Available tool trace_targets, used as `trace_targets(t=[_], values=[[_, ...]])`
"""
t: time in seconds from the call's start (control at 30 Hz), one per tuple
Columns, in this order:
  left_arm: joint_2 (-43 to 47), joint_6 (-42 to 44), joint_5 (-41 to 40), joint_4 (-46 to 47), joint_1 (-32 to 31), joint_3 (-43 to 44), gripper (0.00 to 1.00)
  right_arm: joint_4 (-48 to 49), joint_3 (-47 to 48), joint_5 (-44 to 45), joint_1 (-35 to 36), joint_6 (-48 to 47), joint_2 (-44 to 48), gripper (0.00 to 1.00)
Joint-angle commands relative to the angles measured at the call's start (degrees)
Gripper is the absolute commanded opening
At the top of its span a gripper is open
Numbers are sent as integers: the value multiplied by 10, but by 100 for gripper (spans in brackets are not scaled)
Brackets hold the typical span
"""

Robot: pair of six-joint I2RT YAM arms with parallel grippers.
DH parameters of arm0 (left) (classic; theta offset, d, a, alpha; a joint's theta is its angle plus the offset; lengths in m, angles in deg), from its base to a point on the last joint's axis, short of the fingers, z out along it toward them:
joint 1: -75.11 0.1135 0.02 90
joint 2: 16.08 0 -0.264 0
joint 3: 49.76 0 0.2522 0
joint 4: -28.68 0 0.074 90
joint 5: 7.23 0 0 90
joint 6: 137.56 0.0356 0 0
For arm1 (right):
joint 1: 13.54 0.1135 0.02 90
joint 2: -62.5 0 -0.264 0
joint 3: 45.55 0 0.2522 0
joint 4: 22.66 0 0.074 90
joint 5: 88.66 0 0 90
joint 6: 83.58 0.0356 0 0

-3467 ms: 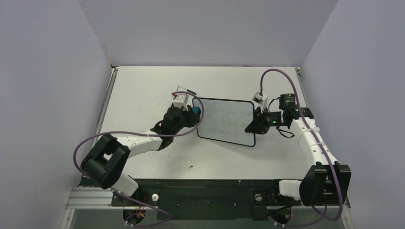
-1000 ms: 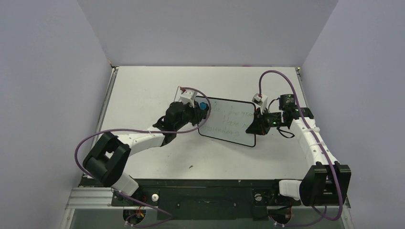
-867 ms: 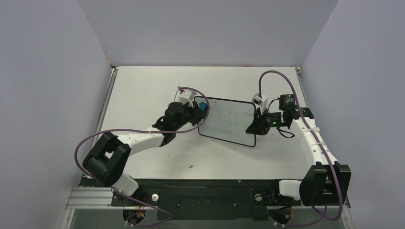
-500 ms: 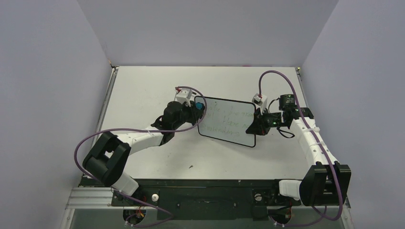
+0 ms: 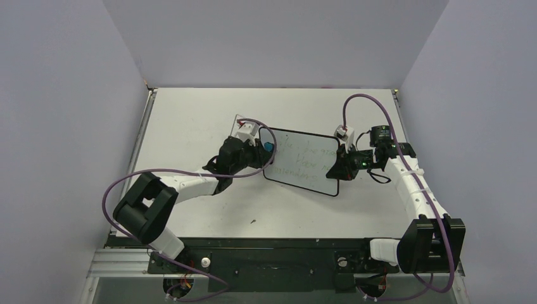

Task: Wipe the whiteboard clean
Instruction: Erase the whiteboard at the whiteboard stand.

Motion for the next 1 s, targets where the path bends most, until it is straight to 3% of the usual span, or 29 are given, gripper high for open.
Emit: trace_targets(t=[0.0, 0.07, 0.1, 0.23, 0.3, 0.47, 0.6, 0.7, 0.8, 0.97], values=[[5, -28, -107, -64, 22, 30, 0, -23, 6, -29, 9, -55, 1, 0], [15, -43, -93, -37, 36, 17, 0, -24, 6, -29, 9, -55, 1, 0], [22, -50, -42, -10, 43, -7, 0, -24, 5, -28, 9, -55, 0, 0], [48, -145, 96, 241, 104, -102, 0, -25, 6, -28, 10, -56, 1, 0], [62, -190, 142, 296, 141, -130, 0, -25, 6, -28, 10, -56, 2, 0], [111, -220, 197, 308, 196, -163, 0, -25, 7, -29, 10, -57, 1, 0], [149, -173, 184, 250, 184, -172, 0, -25, 7, -28, 10, -56, 1, 0], [177, -110, 145, 178, 132, -171, 0, -25, 8, -26, 9, -55, -3, 0], [192, -51, 49, 92, 68, -154, 0, -23, 8, -26, 10, -54, -5, 0], [151, -3, -81, 68, 0, -139, 0, -24, 8, -27, 10, -54, -6, 0]])
